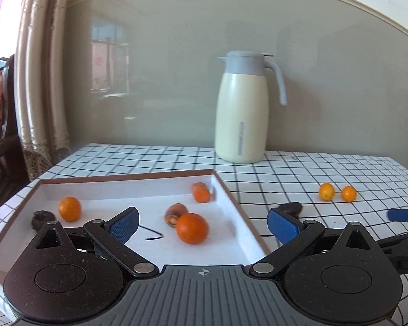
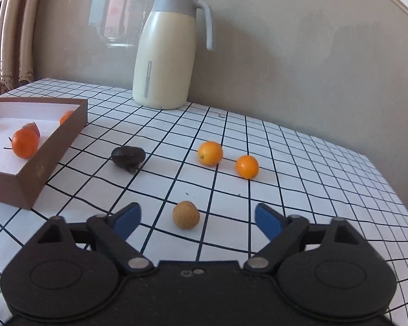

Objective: Organize fruits
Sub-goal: 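Move both open tools back toward the remaining fruits on the table, then grasp the dark round fruit with the left tool while the right tool grasps the tan fruit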

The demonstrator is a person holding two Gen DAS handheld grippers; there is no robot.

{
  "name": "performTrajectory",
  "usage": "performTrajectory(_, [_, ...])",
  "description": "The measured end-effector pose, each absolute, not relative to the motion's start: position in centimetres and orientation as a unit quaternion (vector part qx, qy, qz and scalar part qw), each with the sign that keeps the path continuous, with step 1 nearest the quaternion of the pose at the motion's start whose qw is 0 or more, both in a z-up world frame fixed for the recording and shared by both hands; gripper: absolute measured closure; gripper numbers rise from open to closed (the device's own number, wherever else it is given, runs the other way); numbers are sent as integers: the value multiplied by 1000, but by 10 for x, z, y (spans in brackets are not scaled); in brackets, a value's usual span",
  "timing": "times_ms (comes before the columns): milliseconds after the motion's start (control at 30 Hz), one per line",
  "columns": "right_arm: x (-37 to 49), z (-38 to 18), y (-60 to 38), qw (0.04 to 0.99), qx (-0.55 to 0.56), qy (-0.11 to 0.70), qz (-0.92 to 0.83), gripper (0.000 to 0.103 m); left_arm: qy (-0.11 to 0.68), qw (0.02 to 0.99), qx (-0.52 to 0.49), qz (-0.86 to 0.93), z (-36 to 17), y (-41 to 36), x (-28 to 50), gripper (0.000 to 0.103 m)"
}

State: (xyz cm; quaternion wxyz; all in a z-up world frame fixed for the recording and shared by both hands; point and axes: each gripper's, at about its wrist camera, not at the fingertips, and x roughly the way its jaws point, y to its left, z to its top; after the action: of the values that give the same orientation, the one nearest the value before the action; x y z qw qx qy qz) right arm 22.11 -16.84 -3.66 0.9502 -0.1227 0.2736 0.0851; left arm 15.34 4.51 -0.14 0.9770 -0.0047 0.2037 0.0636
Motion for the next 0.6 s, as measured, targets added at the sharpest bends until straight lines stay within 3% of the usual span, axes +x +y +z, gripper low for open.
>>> performTrajectory(200, [233, -47, -174, 947, -124, 287, 79, 26, 202, 979, 14, 25, -5, 11, 167, 3])
performTrajectory(233, [236, -50, -176, 943, -124, 297, 78, 36, 202, 979, 15, 19, -6, 6, 170, 3])
performTrajectory(300, [241, -52, -182, 942, -114, 304, 81, 43, 204, 979, 18, 5, -8, -5, 177, 3])
performTrajectory(600, [258, -52, -219, 946, -78, 310, 52, 46, 223, 974, 38, -25, -21, -44, 207, 3])
